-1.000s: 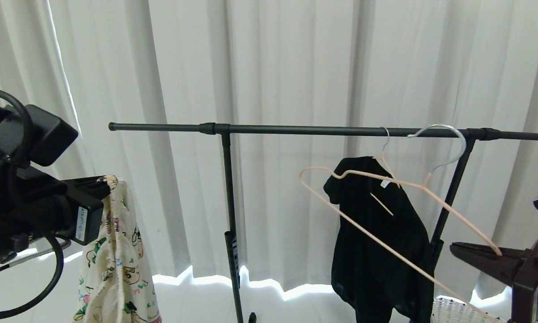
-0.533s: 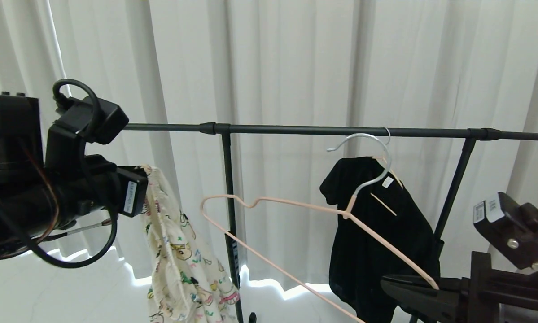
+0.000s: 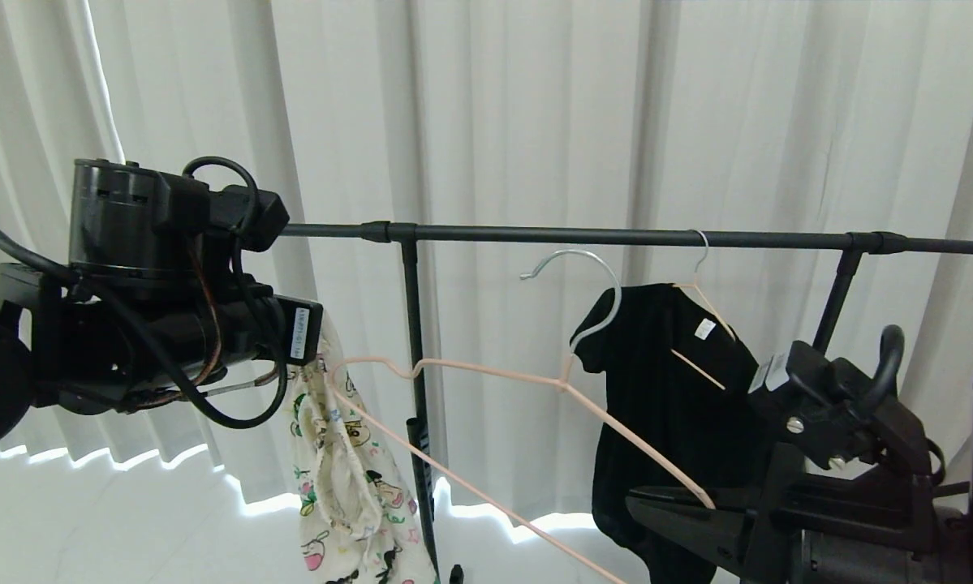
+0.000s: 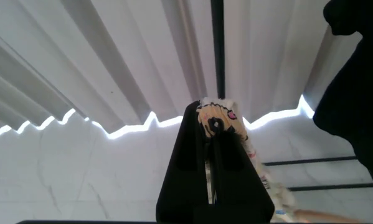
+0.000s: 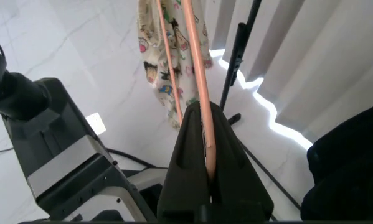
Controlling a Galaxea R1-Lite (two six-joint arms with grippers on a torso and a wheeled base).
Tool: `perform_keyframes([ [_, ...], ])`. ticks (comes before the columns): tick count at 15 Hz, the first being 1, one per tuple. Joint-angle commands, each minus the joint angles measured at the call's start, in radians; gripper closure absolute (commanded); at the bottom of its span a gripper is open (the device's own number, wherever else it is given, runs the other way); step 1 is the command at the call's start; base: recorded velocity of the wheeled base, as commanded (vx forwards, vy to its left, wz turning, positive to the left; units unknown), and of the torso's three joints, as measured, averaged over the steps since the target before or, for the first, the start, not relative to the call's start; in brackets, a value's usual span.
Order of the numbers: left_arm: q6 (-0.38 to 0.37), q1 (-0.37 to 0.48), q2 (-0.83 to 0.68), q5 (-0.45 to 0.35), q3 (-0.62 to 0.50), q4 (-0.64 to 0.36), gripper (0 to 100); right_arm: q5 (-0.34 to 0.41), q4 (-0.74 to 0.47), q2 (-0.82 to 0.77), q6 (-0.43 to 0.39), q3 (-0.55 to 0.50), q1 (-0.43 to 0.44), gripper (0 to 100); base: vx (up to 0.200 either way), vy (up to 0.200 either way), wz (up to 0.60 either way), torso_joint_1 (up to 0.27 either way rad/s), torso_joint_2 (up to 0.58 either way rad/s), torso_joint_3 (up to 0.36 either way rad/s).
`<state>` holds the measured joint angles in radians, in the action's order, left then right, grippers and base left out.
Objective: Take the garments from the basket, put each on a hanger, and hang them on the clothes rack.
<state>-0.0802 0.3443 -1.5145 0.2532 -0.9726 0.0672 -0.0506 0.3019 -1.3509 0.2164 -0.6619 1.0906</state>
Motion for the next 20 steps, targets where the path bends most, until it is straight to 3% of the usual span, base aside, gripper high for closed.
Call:
perform_keyframes([
  [1,0.005,0.01,-0.015,0.0,-0.003,0.0,100,0.0,0.005,-0.042,0.0,-0.019,0.0,100,0.0,0.0,0.0,0.0,0.0,0.0],
  [7,0.01,0.01,-0.009,0.0,-0.006,0.0,100,-0.014,0.102,-0.139,0.0,-0.027,-0.009,100,0.0,0.0,0.0,0.0,0.0,0.0],
  [14,0.03,0.027,-0.006,0.023,-0.011,0.0,100,-0.097,0.135,-0.209,0.015,-0.071,-0.031,100,0.0,0.0,0.0,0.0,0.0,0.0],
  [20,0.109,0.162,0.039,0.028,-0.023,0.0,100,-0.107,0.221,-0.329,0.018,-0.125,-0.026,100,0.0,0.0,0.0,0.0,0.0,0.0],
])
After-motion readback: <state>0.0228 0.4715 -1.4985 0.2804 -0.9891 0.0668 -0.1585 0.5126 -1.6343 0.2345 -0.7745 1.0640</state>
